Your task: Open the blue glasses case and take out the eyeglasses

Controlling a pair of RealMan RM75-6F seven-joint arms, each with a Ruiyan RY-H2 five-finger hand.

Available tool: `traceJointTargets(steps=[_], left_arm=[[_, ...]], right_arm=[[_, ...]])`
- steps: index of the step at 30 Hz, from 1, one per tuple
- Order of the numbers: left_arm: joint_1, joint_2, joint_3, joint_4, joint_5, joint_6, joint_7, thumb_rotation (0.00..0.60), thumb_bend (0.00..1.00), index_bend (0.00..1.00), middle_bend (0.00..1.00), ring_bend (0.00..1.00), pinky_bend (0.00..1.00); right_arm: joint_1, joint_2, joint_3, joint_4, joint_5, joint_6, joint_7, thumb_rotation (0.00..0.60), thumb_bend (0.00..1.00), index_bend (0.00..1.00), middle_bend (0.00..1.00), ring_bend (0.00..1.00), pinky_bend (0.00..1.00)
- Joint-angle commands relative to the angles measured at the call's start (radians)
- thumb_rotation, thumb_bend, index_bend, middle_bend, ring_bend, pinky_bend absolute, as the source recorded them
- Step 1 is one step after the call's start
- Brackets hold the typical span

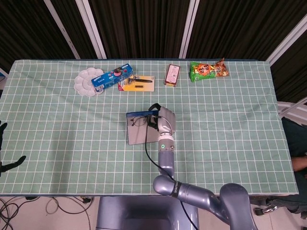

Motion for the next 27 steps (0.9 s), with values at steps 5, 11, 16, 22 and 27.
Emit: traceJointTargets(steps=[5, 11, 16, 22, 27], left_arm=[[0.000, 0.000, -0.001, 0.001, 0.000, 0.000, -0.001, 0.600, 0.01, 0.00, 0.00, 0.00, 0.00], [-0.001, 0.001, 0.000, 0.001, 0.001, 0.000, -0.003, 0.600, 0.01, 0.00, 0.00, 0.00, 0.00], [0.000, 0.001, -0.001, 0.001, 0.000, 0.000, -0.005, 0.600, 0.01, 0.00, 0.00, 0.00, 0.00], [0.000, 0.001, 0.000, 0.001, 0.001, -0.001, -0.006, 0.600, 0.01, 0.00, 0.00, 0.00, 0.00], [0.000, 0.001, -0.001, 0.001, 0.000, -0.001, -0.006, 0.600, 0.01, 0.00, 0.00, 0.00, 0.00]], right_arm=[[-0.008, -0.005, 0.003, 0.002, -0.019, -0.004, 0.013, 0.600, 0.51, 0.63, 0.99, 1.00, 0.97], [-0.017, -0.010, -0.016, 0.011, -0.060, -0.011, 0.037, 0.600, 0.51, 0.63, 0.99, 1.00, 0.97], [-0.031, -0.010, -0.035, 0.016, -0.089, -0.029, 0.057, 0.600, 0.51, 0.63, 0.99, 1.00, 0.97], [-0.037, -0.013, -0.033, 0.018, -0.091, -0.033, 0.043, 0.600, 0.51, 0.63, 0.98, 1.00, 0.97], [-0.041, -0.014, -0.030, 0.017, -0.095, -0.034, 0.033, 0.600, 0.51, 0.63, 0.98, 1.00, 0.97]])
